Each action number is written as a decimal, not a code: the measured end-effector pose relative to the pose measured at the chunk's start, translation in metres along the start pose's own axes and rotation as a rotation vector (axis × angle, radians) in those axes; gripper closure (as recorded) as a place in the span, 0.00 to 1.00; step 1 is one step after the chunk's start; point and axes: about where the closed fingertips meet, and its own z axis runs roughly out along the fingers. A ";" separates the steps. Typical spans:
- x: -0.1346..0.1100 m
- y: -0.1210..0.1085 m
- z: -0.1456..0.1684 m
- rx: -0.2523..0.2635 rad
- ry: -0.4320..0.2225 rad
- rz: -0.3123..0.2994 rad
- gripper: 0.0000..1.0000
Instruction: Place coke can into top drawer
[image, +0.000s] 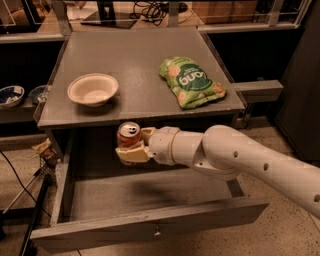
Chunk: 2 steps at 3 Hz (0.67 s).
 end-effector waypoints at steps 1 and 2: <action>0.021 0.015 0.026 -0.045 -0.052 0.068 1.00; 0.021 0.015 0.026 -0.045 -0.052 0.068 1.00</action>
Offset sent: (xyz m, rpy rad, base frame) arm -0.0099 0.0321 -0.0408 0.1177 0.0775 0.0440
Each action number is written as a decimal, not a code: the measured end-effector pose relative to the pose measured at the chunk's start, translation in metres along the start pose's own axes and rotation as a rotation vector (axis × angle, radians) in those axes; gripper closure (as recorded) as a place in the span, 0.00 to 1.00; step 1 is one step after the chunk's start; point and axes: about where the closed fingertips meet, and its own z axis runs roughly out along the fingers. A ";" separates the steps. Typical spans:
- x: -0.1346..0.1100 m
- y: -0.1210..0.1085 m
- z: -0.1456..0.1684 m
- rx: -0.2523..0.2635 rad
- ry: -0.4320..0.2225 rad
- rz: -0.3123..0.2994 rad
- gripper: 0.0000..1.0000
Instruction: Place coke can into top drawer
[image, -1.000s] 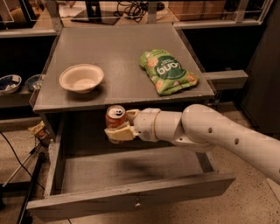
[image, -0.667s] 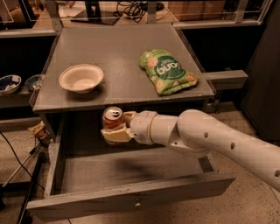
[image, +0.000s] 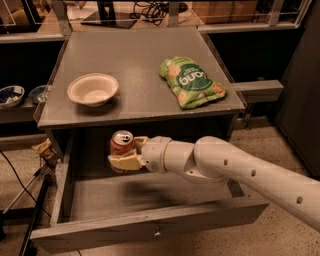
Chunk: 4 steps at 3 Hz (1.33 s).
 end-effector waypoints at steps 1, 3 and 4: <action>0.021 0.011 0.018 -0.073 0.034 -0.029 1.00; 0.020 0.012 0.022 -0.097 0.031 -0.040 1.00; 0.027 0.009 0.033 -0.147 0.016 -0.051 1.00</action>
Offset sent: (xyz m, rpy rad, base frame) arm -0.0062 0.0197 -0.0356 -0.0433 0.0004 0.1077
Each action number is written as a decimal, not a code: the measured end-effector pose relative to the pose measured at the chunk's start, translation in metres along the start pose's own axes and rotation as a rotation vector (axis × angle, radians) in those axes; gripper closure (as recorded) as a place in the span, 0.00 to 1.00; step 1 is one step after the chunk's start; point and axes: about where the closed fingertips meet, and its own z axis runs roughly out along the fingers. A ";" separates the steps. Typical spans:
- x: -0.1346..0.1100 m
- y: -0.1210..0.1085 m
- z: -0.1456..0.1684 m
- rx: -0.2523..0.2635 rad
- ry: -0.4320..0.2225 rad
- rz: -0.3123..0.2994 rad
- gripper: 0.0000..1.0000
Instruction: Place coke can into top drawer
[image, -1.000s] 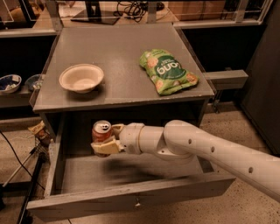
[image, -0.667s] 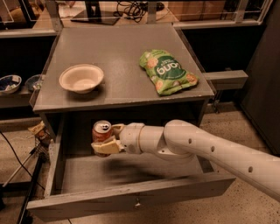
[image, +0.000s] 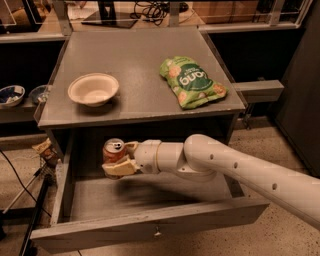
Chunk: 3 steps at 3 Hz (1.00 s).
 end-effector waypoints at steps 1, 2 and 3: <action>0.011 0.004 0.011 -0.050 -0.013 0.010 1.00; 0.014 0.009 0.015 -0.050 -0.016 0.018 1.00; 0.026 0.022 0.024 -0.020 -0.024 0.038 1.00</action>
Offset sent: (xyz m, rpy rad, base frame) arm -0.0016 0.0070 -0.0106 0.0167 0.0114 0.0371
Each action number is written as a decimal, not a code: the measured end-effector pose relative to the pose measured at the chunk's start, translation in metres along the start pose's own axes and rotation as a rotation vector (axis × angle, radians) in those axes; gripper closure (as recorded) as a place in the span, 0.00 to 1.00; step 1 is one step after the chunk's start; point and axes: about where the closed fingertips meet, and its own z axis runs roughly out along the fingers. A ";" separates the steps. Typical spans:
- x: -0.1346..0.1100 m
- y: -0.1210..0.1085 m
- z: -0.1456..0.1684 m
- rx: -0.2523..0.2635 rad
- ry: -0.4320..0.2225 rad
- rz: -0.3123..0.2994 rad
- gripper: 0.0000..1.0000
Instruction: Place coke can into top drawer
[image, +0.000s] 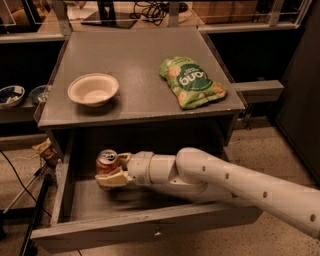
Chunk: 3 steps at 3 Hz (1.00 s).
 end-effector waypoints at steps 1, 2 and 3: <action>0.000 0.000 0.000 0.000 0.000 0.000 1.00; 0.014 -0.003 -0.006 0.007 0.028 0.013 1.00; 0.026 -0.010 -0.013 0.000 0.049 0.012 1.00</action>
Offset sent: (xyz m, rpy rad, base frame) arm 0.0005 -0.0260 -0.0307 -0.0630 0.0444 -0.0229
